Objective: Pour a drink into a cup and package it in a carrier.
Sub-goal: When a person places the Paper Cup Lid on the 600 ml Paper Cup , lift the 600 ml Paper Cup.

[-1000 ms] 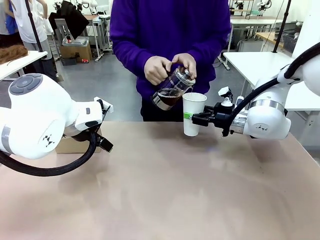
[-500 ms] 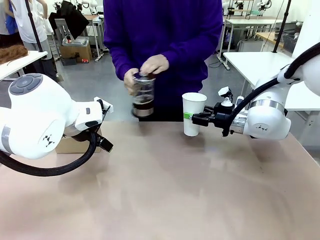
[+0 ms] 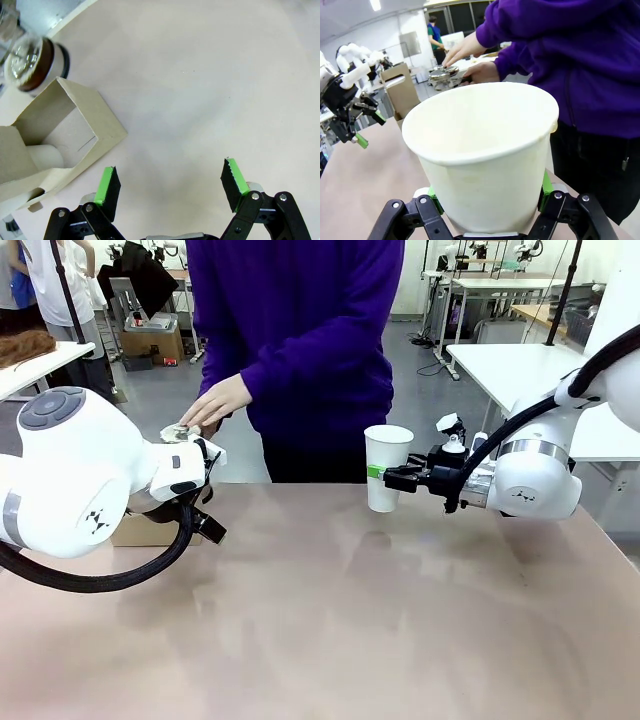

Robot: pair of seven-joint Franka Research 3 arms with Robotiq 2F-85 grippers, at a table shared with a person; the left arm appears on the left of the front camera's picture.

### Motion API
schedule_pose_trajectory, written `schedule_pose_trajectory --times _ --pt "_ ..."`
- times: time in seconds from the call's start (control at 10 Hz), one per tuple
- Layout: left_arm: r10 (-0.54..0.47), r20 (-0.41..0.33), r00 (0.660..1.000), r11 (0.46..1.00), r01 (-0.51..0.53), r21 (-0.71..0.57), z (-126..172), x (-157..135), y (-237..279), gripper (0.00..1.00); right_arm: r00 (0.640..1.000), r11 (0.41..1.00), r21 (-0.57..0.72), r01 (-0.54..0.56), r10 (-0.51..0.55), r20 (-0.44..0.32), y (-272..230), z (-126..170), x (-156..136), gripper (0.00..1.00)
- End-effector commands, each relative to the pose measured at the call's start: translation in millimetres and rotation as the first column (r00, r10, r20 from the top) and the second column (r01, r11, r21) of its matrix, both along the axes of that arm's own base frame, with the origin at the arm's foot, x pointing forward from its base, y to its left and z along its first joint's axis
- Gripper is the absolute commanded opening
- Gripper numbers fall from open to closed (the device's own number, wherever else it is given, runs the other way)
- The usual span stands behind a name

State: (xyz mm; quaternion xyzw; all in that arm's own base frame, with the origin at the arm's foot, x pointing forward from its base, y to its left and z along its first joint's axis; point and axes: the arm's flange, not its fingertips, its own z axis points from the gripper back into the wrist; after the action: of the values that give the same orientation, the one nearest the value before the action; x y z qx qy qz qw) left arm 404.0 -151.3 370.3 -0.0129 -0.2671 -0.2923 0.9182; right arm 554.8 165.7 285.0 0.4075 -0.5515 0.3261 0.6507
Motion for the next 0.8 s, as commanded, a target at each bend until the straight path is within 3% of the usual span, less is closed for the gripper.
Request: schedule_pose_trajectory --times 0.0,0.7 --pt "-0.001 0.0 1.0 1.0 0.001 -0.002 0.2 -0.3 0.0 1.0 1.0 1.0 0.001 0.01 -0.01 0.0 2.8 3.0 -0.2 0.8" --pt "-0.001 0.0 1.0 1.0 0.001 -0.002 0.2 -0.3 0.0 1.0 1.0 1.0 0.001 0.01 -0.01 0.0 2.8 3.0 -0.2 0.8"
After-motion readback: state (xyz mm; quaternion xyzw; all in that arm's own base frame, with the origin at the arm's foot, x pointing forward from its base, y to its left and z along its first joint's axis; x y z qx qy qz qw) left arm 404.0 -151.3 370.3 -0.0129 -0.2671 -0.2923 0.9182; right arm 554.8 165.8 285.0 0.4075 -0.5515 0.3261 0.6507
